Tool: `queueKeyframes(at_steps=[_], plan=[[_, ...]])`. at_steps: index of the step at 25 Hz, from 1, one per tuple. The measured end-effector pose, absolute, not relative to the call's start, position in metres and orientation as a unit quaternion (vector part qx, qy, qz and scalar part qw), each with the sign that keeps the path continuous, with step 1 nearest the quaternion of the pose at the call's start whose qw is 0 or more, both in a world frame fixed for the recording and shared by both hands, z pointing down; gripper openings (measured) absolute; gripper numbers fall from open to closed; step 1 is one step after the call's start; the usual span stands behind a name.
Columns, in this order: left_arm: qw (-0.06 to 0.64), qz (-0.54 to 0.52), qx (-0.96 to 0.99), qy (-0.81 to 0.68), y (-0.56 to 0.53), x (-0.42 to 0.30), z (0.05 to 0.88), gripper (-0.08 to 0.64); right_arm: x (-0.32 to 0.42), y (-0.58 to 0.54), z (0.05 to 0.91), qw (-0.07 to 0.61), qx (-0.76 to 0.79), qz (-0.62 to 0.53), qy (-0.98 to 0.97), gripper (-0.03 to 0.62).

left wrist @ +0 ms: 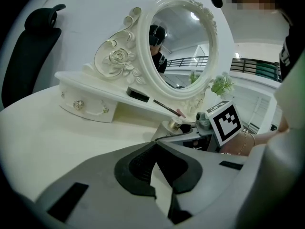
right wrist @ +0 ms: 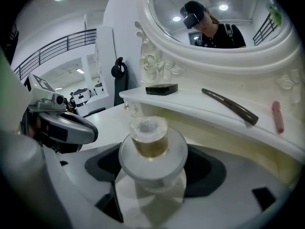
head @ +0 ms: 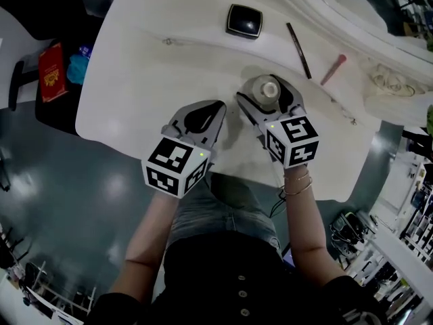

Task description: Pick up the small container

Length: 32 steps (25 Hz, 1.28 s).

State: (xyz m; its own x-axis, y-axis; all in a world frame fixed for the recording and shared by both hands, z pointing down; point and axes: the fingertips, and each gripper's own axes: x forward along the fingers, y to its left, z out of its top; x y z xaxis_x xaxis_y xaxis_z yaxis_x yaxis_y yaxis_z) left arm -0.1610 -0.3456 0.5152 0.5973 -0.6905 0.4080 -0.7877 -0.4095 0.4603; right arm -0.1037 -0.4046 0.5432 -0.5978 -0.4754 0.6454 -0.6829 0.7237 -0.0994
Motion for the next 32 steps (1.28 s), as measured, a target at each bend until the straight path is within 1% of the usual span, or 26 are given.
queueKeyframes(at_steps=[9,24,32], plan=[[0.322,0.073,0.831,-0.448,-0.347,-0.164,0.518,0.012,-0.108,-0.413,0.548,0.329,0.333,0.136,-0.873,0.348],[0.319,0.081,0.832,-0.447,-0.342,-0.163,0.515,0.012,-0.107,-0.415,0.548,0.317,0.346,0.144,-0.871,0.342],[0.309,0.091,0.836,-0.445,-0.345,-0.162,0.507,0.012,-0.111,-0.406,0.538,0.308,0.325,0.153,-0.881,0.342]])
